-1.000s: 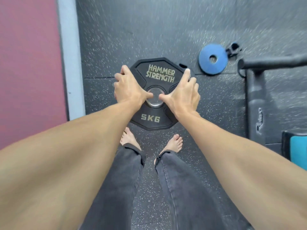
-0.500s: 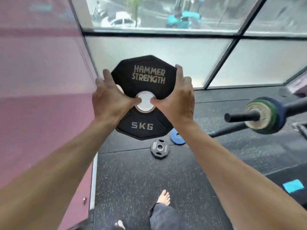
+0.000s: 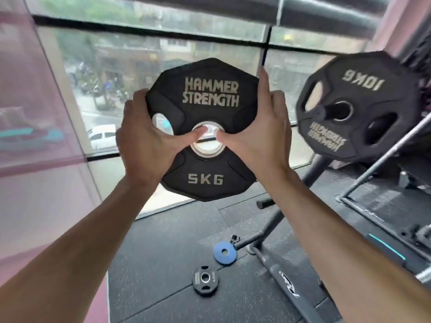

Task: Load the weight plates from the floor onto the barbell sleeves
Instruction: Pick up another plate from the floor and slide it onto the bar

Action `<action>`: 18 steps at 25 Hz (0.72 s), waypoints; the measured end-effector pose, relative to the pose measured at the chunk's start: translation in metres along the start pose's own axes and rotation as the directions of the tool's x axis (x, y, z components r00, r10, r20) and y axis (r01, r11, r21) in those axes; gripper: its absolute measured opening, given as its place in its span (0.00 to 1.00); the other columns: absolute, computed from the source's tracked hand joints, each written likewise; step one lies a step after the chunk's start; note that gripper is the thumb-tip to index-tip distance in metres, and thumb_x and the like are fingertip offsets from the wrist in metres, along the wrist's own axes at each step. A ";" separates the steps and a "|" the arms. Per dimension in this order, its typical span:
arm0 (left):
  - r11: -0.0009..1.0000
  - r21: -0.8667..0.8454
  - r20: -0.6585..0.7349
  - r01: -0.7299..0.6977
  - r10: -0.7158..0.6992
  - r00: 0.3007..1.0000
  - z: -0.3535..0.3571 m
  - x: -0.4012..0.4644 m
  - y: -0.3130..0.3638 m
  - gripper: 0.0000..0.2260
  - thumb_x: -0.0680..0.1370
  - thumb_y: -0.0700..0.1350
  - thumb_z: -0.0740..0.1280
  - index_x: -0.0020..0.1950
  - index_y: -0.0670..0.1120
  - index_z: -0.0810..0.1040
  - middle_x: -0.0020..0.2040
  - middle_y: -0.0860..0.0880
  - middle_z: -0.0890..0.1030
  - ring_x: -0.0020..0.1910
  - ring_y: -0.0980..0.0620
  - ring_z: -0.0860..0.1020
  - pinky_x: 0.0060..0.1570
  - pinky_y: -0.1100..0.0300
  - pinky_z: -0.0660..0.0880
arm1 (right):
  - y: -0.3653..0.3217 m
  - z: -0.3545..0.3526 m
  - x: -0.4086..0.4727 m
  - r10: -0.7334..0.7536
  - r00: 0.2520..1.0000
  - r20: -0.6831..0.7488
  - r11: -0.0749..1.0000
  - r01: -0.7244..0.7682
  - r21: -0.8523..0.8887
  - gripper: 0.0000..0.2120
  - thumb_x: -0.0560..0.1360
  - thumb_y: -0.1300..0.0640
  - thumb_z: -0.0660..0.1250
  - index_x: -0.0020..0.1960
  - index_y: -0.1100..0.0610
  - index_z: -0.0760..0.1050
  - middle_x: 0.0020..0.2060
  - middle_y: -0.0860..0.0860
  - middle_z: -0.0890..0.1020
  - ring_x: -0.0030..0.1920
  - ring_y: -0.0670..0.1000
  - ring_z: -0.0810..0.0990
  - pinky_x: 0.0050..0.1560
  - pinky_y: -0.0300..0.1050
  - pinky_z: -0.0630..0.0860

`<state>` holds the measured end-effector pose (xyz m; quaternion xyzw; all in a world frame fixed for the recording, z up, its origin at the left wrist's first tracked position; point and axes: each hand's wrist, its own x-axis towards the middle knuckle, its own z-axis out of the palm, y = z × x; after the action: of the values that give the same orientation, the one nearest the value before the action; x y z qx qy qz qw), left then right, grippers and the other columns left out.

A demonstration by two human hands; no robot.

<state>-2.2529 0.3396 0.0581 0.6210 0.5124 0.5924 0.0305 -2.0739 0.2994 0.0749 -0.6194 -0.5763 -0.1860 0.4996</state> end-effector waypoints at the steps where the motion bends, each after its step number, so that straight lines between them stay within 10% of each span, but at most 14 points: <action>1: 0.998 -0.055 -0.001 -0.019 0.019 1.000 -0.005 -0.002 0.014 0.44 0.55 0.73 0.75 0.61 0.47 0.73 0.55 0.51 0.80 0.53 0.49 0.80 0.53 0.49 0.77 | -0.005 -0.021 0.001 -0.006 1.000 -0.022 1.000 0.006 -0.019 0.56 0.58 0.41 0.77 0.80 0.52 0.56 0.56 0.53 0.73 0.56 0.56 0.76 0.49 0.52 0.78; 18: 0.723 -0.684 0.148 -0.098 0.269 0.952 -0.048 -0.105 0.292 0.34 0.56 0.71 0.78 0.55 0.58 0.72 0.50 0.59 0.81 0.48 0.58 0.80 0.53 0.55 0.77 | -0.030 -0.380 -0.040 0.078 0.948 -0.308 0.857 -0.222 -0.465 0.60 0.58 0.35 0.79 0.80 0.42 0.50 0.55 0.49 0.70 0.56 0.50 0.72 0.51 0.41 0.66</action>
<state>-2.0910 0.1032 0.1866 0.6823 0.1937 0.6581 0.2527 -1.9800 -0.0436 0.2185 -0.7375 -0.3828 -0.3722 0.4136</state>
